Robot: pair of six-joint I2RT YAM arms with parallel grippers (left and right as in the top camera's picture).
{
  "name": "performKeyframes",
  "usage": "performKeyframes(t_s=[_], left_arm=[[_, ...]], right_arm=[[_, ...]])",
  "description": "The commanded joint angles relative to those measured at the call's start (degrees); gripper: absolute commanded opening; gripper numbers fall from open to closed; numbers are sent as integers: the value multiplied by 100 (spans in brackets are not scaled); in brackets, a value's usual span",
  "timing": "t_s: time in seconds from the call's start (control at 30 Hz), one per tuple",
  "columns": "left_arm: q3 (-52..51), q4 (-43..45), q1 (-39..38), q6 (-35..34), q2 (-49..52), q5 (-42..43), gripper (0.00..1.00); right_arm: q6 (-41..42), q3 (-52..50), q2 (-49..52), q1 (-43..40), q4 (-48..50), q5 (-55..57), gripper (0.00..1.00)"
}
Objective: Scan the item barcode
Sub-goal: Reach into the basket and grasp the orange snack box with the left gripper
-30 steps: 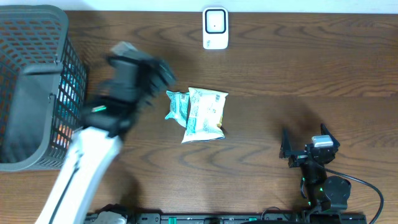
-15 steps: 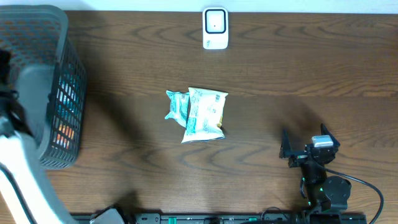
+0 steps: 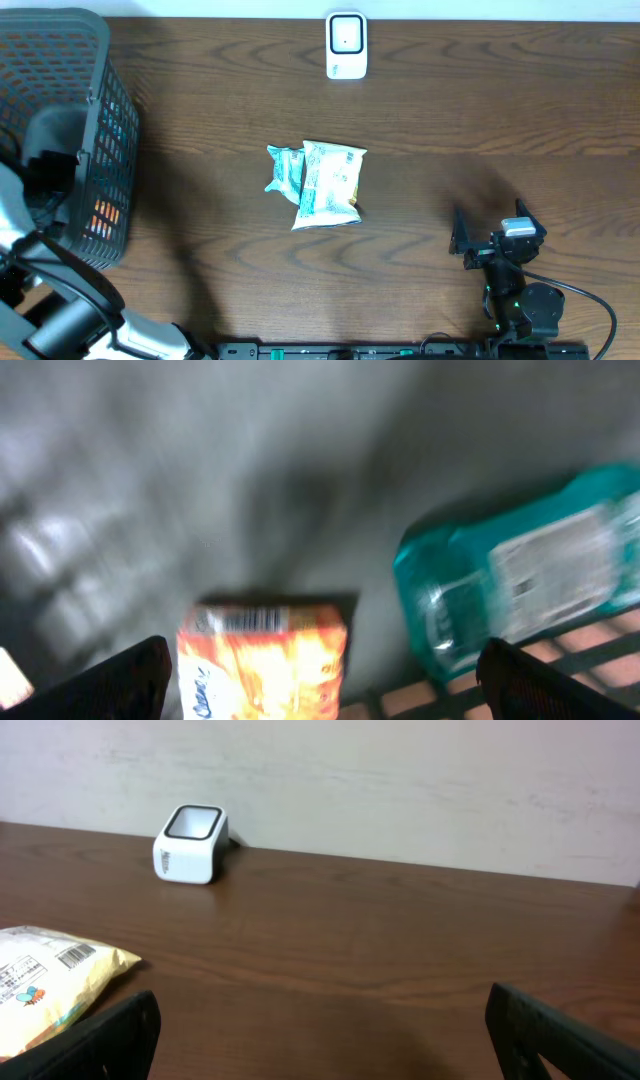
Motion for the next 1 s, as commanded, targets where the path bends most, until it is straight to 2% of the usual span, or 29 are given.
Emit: performKeyframes(t_s=[0.0,0.2,0.43,0.63,0.97], left_arm=[[-2,-199,-184,221,72,111,98],[-286,-341,-479,120,142,-199,98],[-372,-811,-470,-42,256,-638,98],[-409,-820,-472,44,256,-664,98],[-1349,87,-472,-17,258,-708,98]], right_arm=[[-9,-4,-24,-63,-20,7,99],[-9,-4,-24,-52,-22,7,99],[-9,-4,-24,-52,-22,7,99],[-9,-4,-24,-52,-22,7,99],[-9,-4,-24,-52,-22,7,99]])
